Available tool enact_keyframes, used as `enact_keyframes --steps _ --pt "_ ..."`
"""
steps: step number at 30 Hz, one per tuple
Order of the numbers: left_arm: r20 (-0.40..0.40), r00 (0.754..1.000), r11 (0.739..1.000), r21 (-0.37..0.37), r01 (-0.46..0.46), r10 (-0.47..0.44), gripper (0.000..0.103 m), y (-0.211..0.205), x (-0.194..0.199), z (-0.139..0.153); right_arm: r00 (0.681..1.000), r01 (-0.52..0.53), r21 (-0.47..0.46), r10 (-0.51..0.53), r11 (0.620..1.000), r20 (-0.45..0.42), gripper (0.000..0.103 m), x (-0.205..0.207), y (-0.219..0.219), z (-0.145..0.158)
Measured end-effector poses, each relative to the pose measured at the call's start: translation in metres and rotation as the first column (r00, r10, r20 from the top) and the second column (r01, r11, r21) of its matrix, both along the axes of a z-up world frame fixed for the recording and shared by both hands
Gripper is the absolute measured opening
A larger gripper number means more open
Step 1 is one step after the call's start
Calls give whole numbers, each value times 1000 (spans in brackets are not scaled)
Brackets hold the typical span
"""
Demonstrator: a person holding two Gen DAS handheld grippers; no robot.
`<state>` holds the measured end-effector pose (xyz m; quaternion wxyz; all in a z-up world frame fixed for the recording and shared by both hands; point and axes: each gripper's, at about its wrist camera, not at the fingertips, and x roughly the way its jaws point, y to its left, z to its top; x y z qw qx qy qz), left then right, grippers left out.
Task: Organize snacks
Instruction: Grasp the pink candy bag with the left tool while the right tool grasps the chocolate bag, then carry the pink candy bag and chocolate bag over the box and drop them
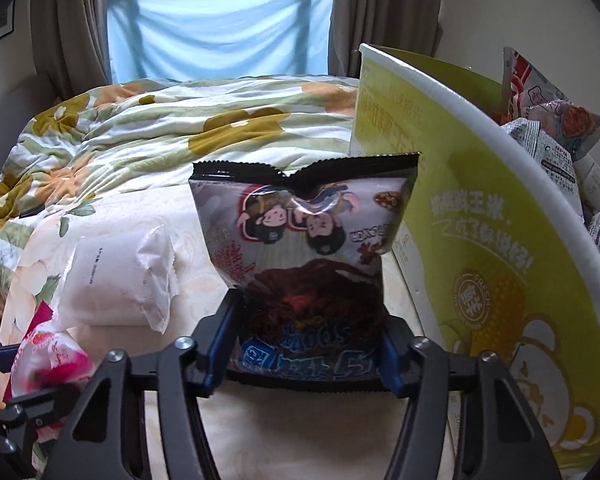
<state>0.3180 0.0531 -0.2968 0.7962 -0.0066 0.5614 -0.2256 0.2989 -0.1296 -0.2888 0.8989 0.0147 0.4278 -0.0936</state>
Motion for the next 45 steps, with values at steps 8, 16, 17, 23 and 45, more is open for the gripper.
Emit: enact_keyframes --steps 8,16,17,23,45 --pt "38 999 998 -46 -33 35 54 6 -8 30 999 -9 37 7 999 42 52 -19 -3 29" --pt "138 990 997 -70 -15 25 54 -3 -22 100 994 -54 83 46 995 103 52 -44 0 85" --pt "150 988 997 -74 -13 24 54 -6 -24 110 992 -62 89 52 994 115 52 -49 -2 94" --pt "212 977 994 -107 -6 29 54 -42 -36 164 986 -96 123 77 988 147 52 -76 -33 145" --pt "229 973 990 -137 36 -4 55 -295 -30 189 982 -86 113 64 990 180 52 -122 -251 201"
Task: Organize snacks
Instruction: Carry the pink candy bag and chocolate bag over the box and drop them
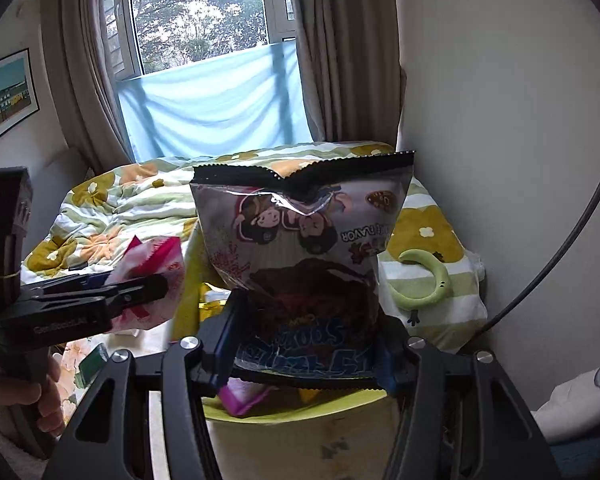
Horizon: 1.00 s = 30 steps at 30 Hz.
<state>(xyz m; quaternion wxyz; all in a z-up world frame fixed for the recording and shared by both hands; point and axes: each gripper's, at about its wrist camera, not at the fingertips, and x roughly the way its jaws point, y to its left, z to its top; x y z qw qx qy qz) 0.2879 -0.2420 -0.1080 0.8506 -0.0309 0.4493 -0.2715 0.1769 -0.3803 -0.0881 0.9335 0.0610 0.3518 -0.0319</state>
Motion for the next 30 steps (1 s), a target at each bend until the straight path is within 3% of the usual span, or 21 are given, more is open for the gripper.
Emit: enact_keyframes --steps 3,4,5,6,18,27,28,29,30 --pt "-20 1000 1000 12 -20 20 74 -17 6 -11 1000 -21 1 21 1000 -8 52 5 -14 -3" --pt "-25 999 999 9 -45 45 90 -19 6 -13 999 -33 2 33 999 -14 52 7 -19 -5" --pt "-27 998 998 -10 -65 65 99 -17 6 -15 999 -42 1 42 999 -17 52 7 -23 -5" --pt "-25 996 996 -36 -87 86 101 -14 3 -15 998 -53 -1 53 999 -21 52 9 -27 -6" --pt "20 975 967 126 -223 222 102 16 -30 -14 970 -230 63 234 971 -60 52 33 -29 -17" --pt "25 953 943 144 -301 301 102 40 -43 -12 946 -299 114 311 947 -96 54 65 -14 -29" --pt "27 951 939 148 -310 309 102 43 -46 -12 946 -298 121 310 947 -95 56 67 -13 -29" --pt "30 949 937 151 -314 313 102 45 -49 -11 948 -293 127 306 948 -94 69 68 -13 -30" --pt "32 948 935 155 -319 318 102 47 -52 -11 949 -289 136 302 948 -88 88 67 -13 -30"
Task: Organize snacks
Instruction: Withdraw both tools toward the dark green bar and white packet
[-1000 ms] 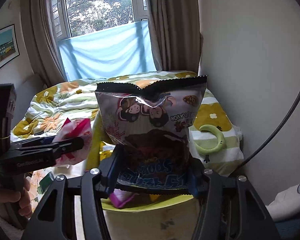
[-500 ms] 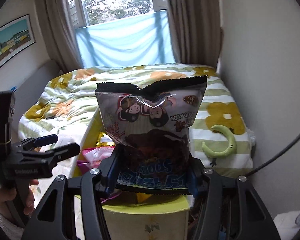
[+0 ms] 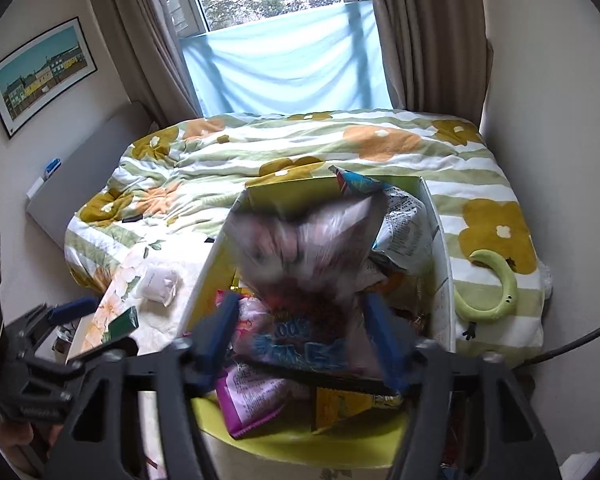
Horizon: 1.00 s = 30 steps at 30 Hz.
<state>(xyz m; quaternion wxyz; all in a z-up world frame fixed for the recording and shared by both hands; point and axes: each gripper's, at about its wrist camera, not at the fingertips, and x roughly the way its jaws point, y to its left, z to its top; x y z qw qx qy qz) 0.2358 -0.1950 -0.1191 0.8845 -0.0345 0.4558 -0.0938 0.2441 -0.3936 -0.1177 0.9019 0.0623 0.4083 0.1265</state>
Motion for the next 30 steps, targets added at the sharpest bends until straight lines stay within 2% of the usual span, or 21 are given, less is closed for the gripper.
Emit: enact_keyframes --steps 2,11,19,30 --pt "2 1000 1000 11 -9 9 102 2 -5 -1 1000 9 28 -9 1000 21 101 -4 -2 2" --pt "-1 1000 1000 -1 -5 5 102 3 -22 -5 999 23 17 -23 1000 48 102 -26 -6 1" --pt "44 999 1000 20 8 -9 102 6 -45 13 997 17 15 -18 1000 75 102 -47 -3 14" --pt "111 993 994 102 -50 38 102 62 -72 43 987 -63 16 60 998 152 102 -63 41 46"
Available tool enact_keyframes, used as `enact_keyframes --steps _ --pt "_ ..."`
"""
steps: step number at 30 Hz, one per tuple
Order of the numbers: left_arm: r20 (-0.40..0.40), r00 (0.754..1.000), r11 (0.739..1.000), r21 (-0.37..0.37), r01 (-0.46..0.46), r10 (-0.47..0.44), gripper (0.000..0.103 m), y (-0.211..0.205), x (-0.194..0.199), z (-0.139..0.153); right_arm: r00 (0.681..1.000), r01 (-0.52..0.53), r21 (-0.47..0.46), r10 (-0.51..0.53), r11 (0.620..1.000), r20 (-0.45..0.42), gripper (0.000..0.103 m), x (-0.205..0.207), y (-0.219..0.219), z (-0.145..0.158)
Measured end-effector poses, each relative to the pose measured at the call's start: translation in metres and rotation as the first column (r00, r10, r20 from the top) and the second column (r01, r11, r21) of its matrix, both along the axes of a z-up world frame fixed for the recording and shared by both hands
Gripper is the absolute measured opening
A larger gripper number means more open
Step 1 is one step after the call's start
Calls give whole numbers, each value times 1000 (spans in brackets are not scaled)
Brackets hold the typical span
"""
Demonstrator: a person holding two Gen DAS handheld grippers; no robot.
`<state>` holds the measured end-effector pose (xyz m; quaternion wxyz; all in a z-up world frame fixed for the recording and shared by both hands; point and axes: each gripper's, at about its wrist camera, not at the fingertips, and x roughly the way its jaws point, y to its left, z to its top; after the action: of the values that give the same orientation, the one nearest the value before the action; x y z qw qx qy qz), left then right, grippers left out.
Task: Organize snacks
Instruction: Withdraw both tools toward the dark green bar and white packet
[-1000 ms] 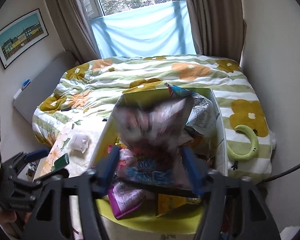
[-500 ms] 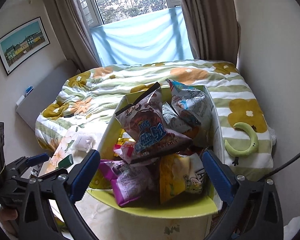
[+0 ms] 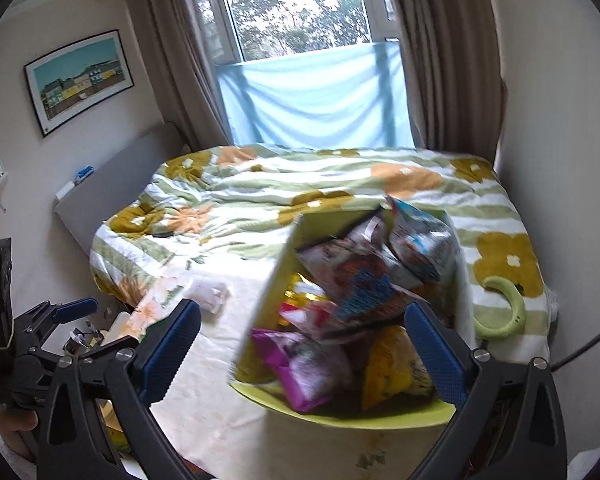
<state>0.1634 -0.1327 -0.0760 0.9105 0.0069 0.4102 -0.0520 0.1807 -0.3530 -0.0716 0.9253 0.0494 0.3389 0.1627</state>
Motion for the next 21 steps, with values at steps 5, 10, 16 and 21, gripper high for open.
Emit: enact_keyframes --steps 5,10,16,21 --pt "-9 1000 1000 26 -14 14 102 49 1 3 1000 -16 44 15 999 18 102 3 35 9" --pt "-46 999 999 39 -16 17 102 102 10 -8 1000 -6 52 6 999 -1 102 12 80 6" --pt "-121 993 999 38 5 -1 102 163 27 -40 999 -21 16 22 1000 -37 102 31 139 -12" --pt "-183 981 997 36 66 -58 102 198 43 -73 994 -20 29 23 999 -111 102 52 179 -39"
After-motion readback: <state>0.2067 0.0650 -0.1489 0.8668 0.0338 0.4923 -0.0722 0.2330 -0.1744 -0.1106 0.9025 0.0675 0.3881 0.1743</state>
